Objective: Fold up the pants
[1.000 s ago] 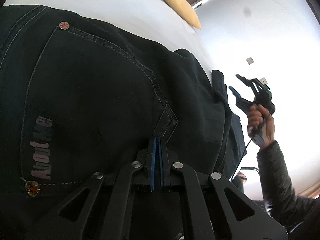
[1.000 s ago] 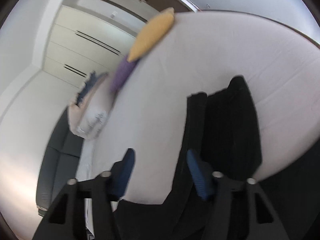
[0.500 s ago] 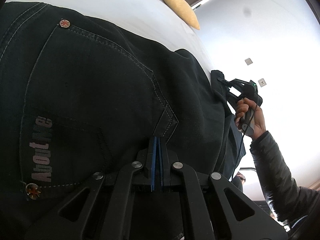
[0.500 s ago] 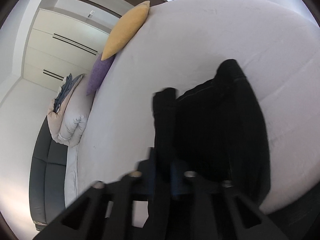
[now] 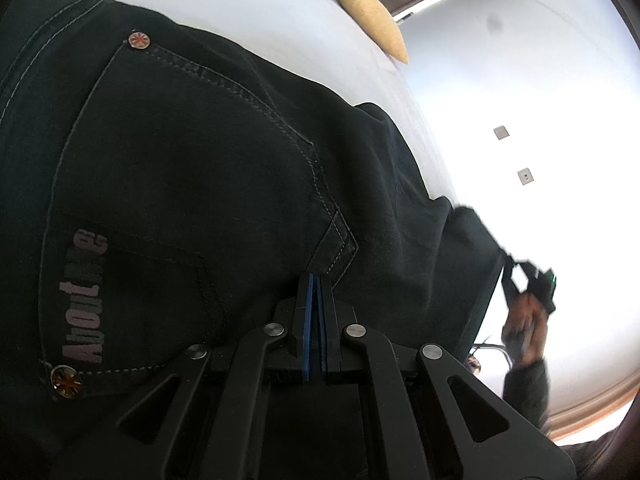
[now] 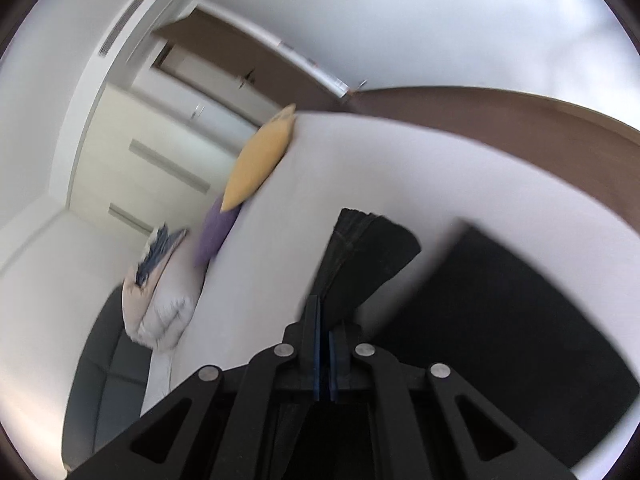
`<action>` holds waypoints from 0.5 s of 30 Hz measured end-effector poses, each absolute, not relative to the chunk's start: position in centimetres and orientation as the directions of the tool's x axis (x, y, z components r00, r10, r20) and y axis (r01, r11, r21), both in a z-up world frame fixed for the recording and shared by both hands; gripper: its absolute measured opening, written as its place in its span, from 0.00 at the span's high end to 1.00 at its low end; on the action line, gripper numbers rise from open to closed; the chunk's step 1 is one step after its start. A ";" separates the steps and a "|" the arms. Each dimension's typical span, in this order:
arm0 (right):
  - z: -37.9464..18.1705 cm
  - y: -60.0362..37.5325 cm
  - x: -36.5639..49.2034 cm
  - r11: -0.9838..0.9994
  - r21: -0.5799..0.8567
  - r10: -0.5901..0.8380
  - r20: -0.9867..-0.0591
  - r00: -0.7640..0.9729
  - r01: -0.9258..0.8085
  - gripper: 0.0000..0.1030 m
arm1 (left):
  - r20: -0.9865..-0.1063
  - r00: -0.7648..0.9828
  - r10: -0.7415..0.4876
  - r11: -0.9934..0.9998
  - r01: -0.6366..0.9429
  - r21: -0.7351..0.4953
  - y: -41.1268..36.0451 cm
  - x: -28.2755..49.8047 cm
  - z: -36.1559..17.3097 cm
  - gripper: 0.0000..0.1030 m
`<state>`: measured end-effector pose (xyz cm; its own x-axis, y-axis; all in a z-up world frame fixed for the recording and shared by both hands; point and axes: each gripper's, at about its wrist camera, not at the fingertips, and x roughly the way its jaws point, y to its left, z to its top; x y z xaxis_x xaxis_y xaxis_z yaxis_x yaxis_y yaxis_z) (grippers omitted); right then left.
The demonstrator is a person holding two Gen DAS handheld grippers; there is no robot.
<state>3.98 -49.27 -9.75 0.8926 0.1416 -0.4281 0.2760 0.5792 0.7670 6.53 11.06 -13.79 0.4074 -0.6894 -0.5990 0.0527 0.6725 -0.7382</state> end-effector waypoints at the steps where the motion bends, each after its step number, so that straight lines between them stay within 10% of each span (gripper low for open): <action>1: -10.5 -49.7 2.6 0.558 0.774 0.121 -0.433 0.893 0.299 0.96 | -0.596 0.404 -0.694 0.663 0.039 -0.747 11.2 6.7 -13.9 0.98; 10: -15.7 -50.8 -3.1 0.470 0.782 0.065 -0.493 0.868 0.409 0.96 | -0.586 0.406 -0.701 0.639 -0.007 -0.769 12.0 6.9 -13.9 0.98; 15: -16.5 -52.2 -2.6 0.361 0.867 0.137 -0.414 0.900 0.344 0.62 | -0.588 0.405 -0.701 0.639 -0.011 -0.769 12.0 7.1 -13.8 0.98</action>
